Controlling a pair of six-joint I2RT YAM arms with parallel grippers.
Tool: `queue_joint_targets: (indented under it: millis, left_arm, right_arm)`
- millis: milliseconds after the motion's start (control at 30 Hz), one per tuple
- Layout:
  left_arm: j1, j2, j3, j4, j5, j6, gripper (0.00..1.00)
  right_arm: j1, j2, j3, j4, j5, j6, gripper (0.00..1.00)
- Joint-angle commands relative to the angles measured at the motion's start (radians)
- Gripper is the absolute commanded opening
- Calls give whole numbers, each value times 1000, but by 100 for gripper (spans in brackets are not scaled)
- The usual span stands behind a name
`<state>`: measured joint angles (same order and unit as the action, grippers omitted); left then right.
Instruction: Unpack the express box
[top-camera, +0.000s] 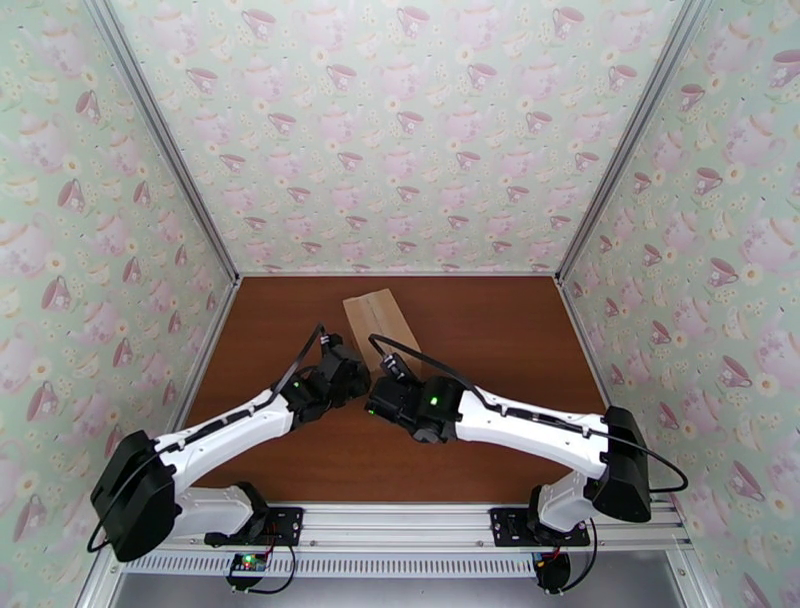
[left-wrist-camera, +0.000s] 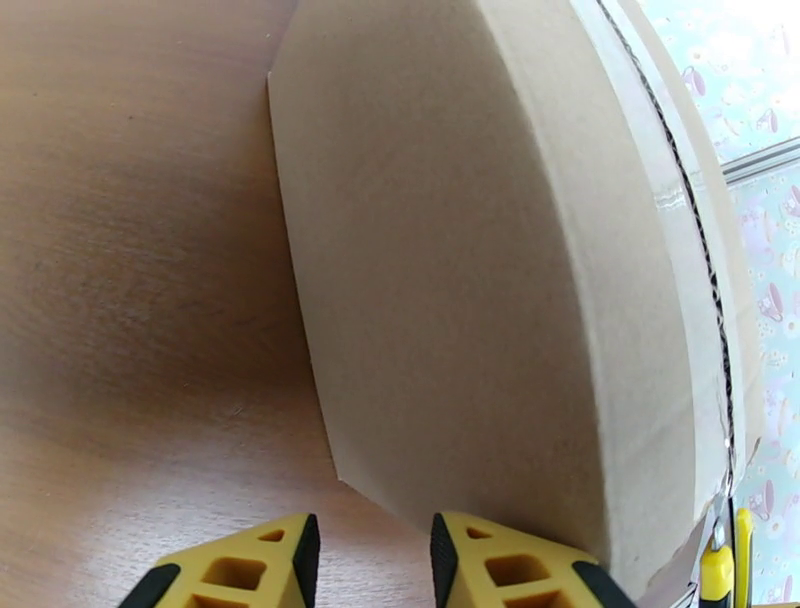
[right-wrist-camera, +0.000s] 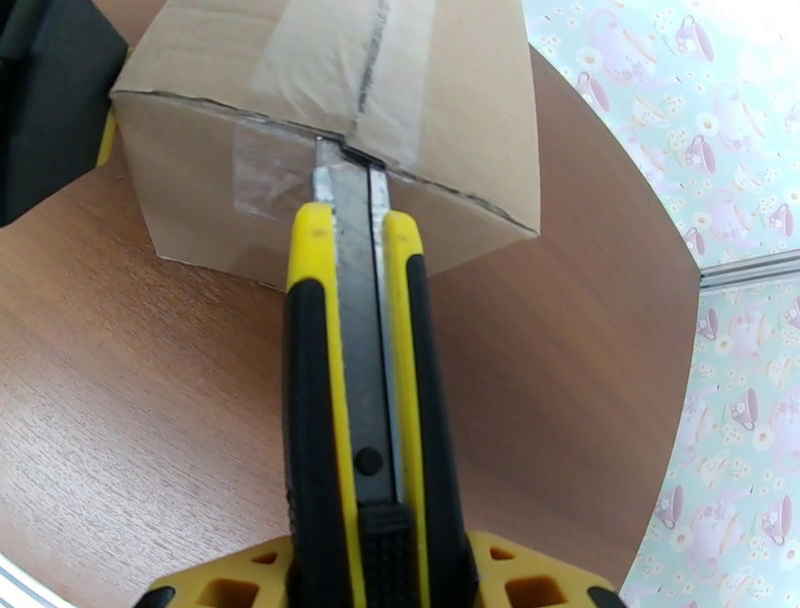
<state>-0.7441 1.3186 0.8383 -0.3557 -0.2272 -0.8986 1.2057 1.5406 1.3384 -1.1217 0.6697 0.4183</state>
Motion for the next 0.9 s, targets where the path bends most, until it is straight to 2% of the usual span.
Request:
queue_joint_targets:
  millis: [0, 467, 867]
  left_arm:
    - [-12, 21, 35, 42, -18, 10, 37]
    - [-59, 95, 89, 97, -13, 0, 37]
    - [-64, 67, 69, 91, -28, -8, 37]
  right_arm:
    - [17, 17, 36, 5, 14, 0, 0]
    - [28, 13, 44, 47, -24, 2, 0]
    - [24, -18, 14, 54, -56, 6, 0]
